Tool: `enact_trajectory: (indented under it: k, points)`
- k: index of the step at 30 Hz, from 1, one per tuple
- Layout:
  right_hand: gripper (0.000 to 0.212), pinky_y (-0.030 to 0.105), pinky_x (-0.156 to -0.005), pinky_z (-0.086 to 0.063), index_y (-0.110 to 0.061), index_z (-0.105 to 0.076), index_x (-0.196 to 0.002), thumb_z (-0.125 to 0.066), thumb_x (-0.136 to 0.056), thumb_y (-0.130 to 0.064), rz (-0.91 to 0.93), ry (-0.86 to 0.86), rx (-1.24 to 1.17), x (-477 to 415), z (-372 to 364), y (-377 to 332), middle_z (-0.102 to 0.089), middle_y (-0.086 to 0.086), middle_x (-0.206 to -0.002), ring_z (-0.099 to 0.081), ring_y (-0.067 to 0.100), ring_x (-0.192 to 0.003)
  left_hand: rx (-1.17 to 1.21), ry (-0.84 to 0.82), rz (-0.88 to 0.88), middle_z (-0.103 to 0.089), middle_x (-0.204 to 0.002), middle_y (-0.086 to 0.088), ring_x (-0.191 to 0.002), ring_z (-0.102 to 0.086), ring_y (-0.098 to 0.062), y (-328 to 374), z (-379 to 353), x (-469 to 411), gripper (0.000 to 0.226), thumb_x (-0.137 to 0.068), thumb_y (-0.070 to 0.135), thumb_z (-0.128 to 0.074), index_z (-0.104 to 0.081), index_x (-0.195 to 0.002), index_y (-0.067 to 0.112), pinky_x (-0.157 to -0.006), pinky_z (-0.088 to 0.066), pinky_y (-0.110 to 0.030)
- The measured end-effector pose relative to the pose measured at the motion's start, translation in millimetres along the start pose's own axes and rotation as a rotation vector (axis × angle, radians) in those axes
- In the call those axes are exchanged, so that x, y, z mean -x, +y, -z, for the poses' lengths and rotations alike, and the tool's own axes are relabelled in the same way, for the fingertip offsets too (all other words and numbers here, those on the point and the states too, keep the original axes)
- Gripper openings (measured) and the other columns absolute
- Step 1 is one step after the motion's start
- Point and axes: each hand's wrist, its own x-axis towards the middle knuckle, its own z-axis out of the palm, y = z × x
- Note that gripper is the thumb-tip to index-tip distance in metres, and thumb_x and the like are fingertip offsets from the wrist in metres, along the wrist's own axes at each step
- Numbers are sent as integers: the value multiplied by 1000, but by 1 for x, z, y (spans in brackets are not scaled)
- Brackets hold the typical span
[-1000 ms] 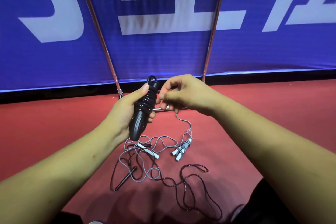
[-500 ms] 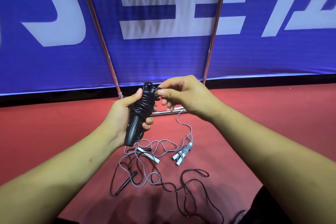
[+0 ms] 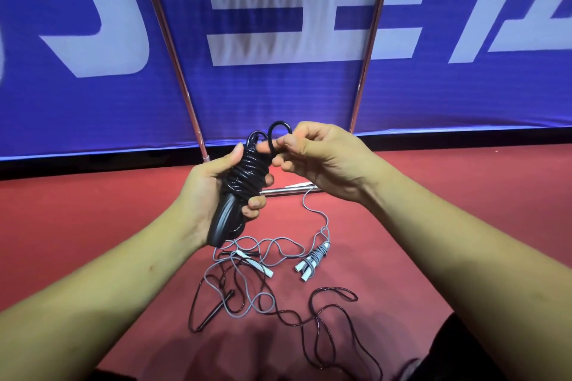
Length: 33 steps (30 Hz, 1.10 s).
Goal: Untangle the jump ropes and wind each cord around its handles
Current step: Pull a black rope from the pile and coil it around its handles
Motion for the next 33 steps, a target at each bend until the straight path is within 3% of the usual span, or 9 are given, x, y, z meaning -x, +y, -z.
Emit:
enact_trajectory:
  k: [3, 6, 12, 17, 20, 25, 29, 33]
  points:
    - [21, 22, -62, -53, -6, -54, -71, -57, -90, 3, 5, 32, 17, -2, -2, 0, -70, 15, -84, -60, 18, -61, -3, -21, -3, -58, -80, -9, -49, -42, -19, 0, 1, 0, 41, -91, 46, -45, -74, -97, 18, -44, -32, -21]
    - [7, 20, -59, -50, -2, -63, -85, -59, -90, 0, 37, 78, 23, -4, -6, 0, -67, 12, -76, -56, 16, -58, 0, -22, -6, -59, -80, -9, -49, -42, -19, 0, -1, 1, 43, -91, 46, -45, -76, -99, 18, -44, -32, -21]
    - [20, 24, -85, -56, 2, -65, -103, -45, -98, 3, 61, 42, -7, -5, -7, 0, -69, 14, -86, -64, 21, -79, 33, 22, -38, -58, -80, -9, -49, -42, -18, 3, 3, 1, 40, -91, 46, -46, -77, -96, 21, -44, -33, -20]
    - [13, 25, -68, -55, 2, -57, -105, -55, -92, 6, 73, 129, 41, -7, -8, 0, -67, 19, -83, -60, 22, -64, -1, 42, -62, -59, -80, -11, -48, -43, -19, 1, 2, 0, 40, -89, 43, -48, -66, -111, 14, -42, -34, -21]
    - [12, 22, -62, -52, 7, -63, -101, -59, -90, 6, 48, 165, 110, -7, -7, 0, -65, 18, -82, -57, 18, -60, -59, 77, -129, -60, -81, -14, -48, -47, -21, -3, 1, -2, 45, -88, 40, -52, -59, -119, 9, -42, -37, -22]
    - [13, 22, -60, -51, 10, -69, -97, -67, -85, 4, 15, 196, 336, -7, -5, -5, -67, 24, -87, -57, 17, -61, -197, 95, -245, -62, -83, -13, -50, -50, -23, -6, 0, -4, 38, -89, 36, -54, -59, -124, 23, -46, -38, -25]
    - [12, 25, -59, -51, 9, -72, -91, -73, -81, 1, 14, 262, 503, -6, -4, -9, -66, 14, -69, -56, 15, -56, -285, 85, -274, -65, -85, -13, -54, -51, -24, -9, -1, -4, 38, -90, 36, -56, -59, -127, 28, -47, -40, -26]
    - [6, 24, -52, -45, 3, -74, -81, -76, -77, 0, -14, 323, 570, -5, -4, -14, -69, 13, -70, -54, 9, -47, -349, 85, -294, -64, -88, -17, -53, -52, -24, -12, -5, -4, 39, -93, 32, -57, -55, -131, 25, -47, -40, -26]
